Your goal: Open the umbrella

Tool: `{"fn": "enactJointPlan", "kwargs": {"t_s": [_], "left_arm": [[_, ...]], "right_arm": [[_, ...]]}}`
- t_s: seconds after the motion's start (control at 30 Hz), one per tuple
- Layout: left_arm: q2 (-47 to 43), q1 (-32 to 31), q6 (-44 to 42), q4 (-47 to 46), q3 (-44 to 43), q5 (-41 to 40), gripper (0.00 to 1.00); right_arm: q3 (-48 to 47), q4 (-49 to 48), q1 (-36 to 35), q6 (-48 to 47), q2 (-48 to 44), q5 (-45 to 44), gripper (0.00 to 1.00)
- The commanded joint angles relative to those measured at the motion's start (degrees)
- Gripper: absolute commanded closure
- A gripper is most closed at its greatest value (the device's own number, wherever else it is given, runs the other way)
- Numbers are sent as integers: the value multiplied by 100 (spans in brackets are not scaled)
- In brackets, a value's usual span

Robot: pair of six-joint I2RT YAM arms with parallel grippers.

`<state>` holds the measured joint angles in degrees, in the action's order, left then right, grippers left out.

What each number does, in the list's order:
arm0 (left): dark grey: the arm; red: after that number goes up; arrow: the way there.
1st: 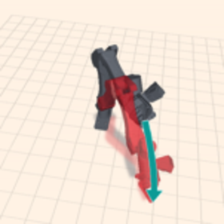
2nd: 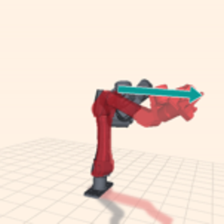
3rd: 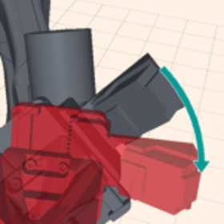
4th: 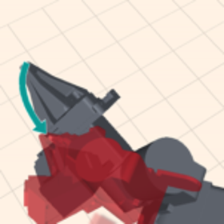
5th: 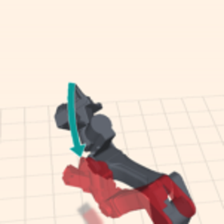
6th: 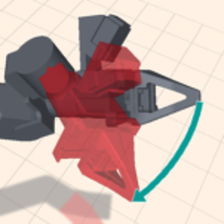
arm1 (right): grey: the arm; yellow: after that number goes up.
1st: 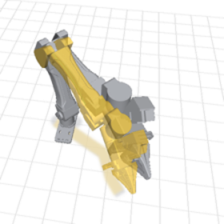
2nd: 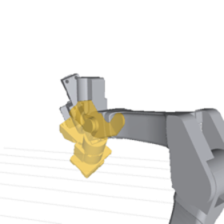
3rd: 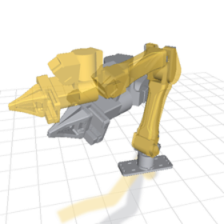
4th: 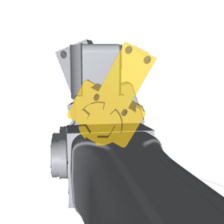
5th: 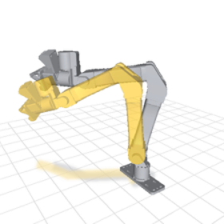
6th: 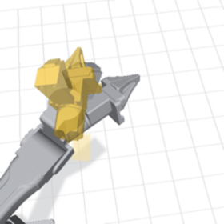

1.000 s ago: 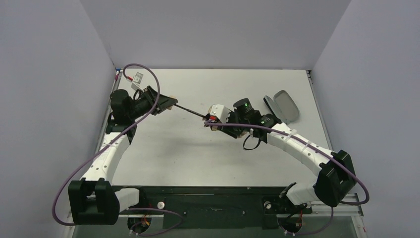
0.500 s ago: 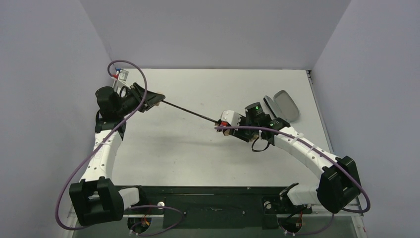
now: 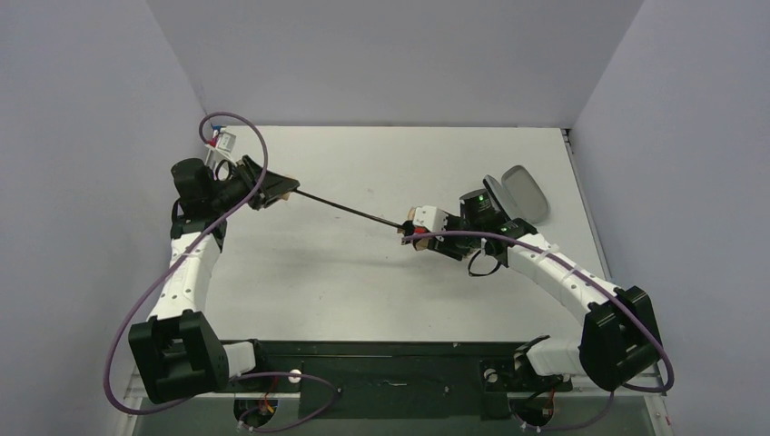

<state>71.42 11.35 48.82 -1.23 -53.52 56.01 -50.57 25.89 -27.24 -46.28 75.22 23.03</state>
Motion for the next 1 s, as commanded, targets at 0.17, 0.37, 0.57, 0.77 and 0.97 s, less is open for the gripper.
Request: {"fn": "enactJointPlan", "kwargs": {"t_s": [0.17,0.37,0.57,0.77,0.97], "left_arm": [[14,834,-441,-1028,-597,-1073,100],[-54,996,-335,-1255,-495,-1348,100],[-7,1174,-393,-1242,-535,-1437,100],[-33,1211,-587,-1019,-553,-1456,100],[-56,1323,-903,-789,-613,-1623,100]], "right_arm": [[419,1615,531,-632,-38,-839,100],[455,1879,545,-728,112,-995,100],[537,2071,625,-900,203,-1148,100],[394,2196,631,-864,398,-1165,100],[384,2353,644,-919,540,-1340,100]]}}
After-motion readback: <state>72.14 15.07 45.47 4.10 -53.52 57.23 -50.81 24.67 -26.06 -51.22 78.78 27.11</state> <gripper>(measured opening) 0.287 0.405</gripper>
